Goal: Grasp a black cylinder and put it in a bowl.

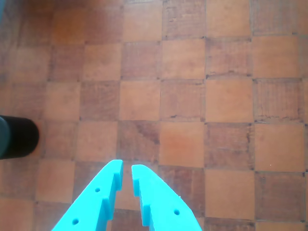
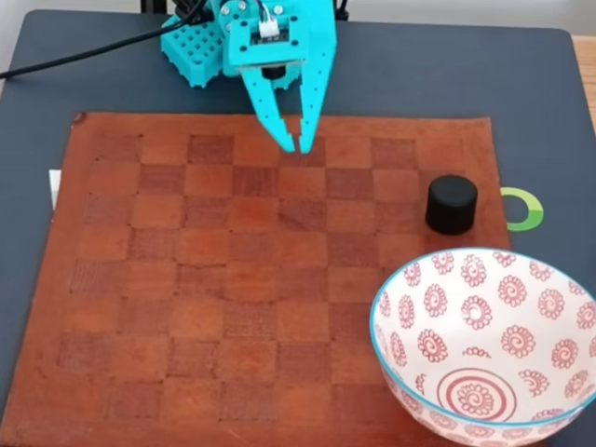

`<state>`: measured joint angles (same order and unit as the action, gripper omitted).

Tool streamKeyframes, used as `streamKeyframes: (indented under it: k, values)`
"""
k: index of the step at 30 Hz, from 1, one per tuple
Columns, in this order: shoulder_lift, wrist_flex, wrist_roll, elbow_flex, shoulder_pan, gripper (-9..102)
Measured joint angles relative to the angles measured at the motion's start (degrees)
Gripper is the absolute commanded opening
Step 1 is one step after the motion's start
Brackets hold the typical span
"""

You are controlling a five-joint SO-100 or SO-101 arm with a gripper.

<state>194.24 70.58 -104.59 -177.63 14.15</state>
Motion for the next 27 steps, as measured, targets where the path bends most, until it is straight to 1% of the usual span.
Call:
streamKeyframes:
  k: [6,10,17,27]
  values:
    - [0.0,4.13,0.0,5.98,0.0,0]
    - [0.0,4.31,0.0,6.68,0.09,0]
    - [-1.23,7.47,0.0,10.99,-0.7,0]
    - [-29.97,7.82,0.18,26.98,-0.53,0]
